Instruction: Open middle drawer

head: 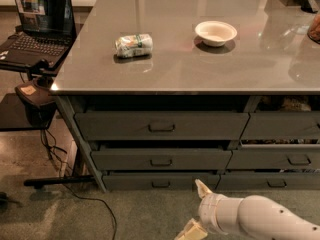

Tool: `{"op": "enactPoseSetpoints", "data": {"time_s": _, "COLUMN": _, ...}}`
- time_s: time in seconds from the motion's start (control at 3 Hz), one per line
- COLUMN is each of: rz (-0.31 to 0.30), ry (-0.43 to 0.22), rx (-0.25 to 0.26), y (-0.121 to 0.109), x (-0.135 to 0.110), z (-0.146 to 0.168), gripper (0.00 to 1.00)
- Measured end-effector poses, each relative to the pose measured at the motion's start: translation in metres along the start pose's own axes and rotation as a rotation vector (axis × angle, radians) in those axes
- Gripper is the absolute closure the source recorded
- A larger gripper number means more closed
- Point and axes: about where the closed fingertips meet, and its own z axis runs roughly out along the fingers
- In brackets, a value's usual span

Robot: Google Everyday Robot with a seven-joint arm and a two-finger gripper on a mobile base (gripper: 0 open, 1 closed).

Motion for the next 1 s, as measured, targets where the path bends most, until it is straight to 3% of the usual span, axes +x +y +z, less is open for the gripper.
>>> {"op": "enactPoseSetpoints", "data": {"time_s": 0.33, "rz": -0.079, "ry": 0.001, "rx": 0.056, "y": -0.013, "x": -0.006, "z": 0.032, "gripper": 0.00}}
{"op": "enactPoseSetpoints", "data": {"time_s": 0.67, "rz": -0.114, "ry": -0.035, "rx": 0.099, "y": -0.026, "x": -0.029, "z": 0.044, "gripper": 0.00}}
{"op": "enactPoseSetpoints", "data": {"time_s": 1.0, "rz": -0.113, "ry": -0.035, "rx": 0.099, "y": -0.026, "x": -0.029, "z": 0.044, "gripper": 0.00}}
